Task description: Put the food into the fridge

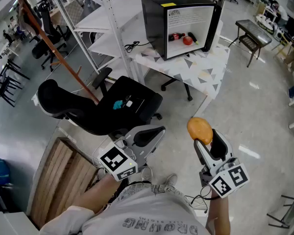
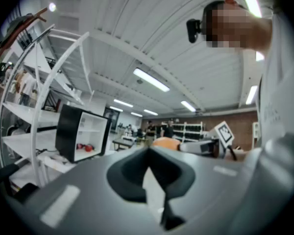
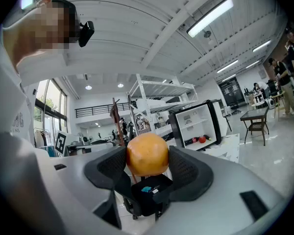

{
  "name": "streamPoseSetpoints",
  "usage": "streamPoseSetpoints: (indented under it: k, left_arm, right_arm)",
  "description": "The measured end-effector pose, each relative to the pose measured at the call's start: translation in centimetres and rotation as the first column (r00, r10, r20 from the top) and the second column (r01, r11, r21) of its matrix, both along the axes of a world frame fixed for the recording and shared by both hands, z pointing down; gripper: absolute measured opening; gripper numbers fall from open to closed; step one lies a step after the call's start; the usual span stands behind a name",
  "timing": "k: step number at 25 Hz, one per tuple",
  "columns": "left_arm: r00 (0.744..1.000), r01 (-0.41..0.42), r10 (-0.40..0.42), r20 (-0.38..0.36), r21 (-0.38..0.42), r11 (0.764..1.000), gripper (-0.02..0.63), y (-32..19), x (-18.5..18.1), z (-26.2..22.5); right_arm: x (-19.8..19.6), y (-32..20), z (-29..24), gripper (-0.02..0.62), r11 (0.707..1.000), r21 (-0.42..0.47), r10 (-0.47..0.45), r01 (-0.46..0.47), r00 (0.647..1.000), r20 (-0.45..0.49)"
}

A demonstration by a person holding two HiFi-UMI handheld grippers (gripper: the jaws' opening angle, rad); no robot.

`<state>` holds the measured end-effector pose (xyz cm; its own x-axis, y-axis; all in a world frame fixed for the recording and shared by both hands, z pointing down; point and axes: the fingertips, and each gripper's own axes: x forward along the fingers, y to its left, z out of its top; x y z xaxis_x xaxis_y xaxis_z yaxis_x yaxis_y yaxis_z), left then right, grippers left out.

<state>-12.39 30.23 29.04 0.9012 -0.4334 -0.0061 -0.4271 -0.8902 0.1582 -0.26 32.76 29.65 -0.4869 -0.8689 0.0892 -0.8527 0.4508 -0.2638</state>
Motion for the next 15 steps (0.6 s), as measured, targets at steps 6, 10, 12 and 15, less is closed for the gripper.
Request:
streamPoseSetpoints:
  k: [6, 10, 12, 15]
  left_arm:
    - [1.000, -0.003, 0.003, 0.001, -0.001, 1.000, 0.006, 0.1, 0.7, 0.2]
    - [1.000, -0.003, 0.003, 0.008, -0.006, 1.000, 0.006, 0.2, 1.1, 0.4]
    - [1.000, -0.001, 0.002, 0.010, -0.007, 1.000, 0.006, 0.2, 1.4, 0.6]
    - [1.000, -0.001, 0.001, 0.013, -0.010, 1.000, 0.006, 0.3, 2.0, 0.6]
  right_arm:
    - [0.6, 0.0, 0.1, 0.273, 1.000, -0.003, 0.005, -0.005, 1.000, 0.025]
    - [0.9, 0.1, 0.2, 0.273, 1.000, -0.001, -0.002, 0.002, 1.000, 0.029]
    - [1.1, 0.2, 0.4, 0.273, 1.000, -0.002, -0.005, 0.005, 0.999, 0.032]
    - [1.8, 0.2, 0.5, 0.273, 1.000, -0.005, -0.008, 0.008, 0.999, 0.038]
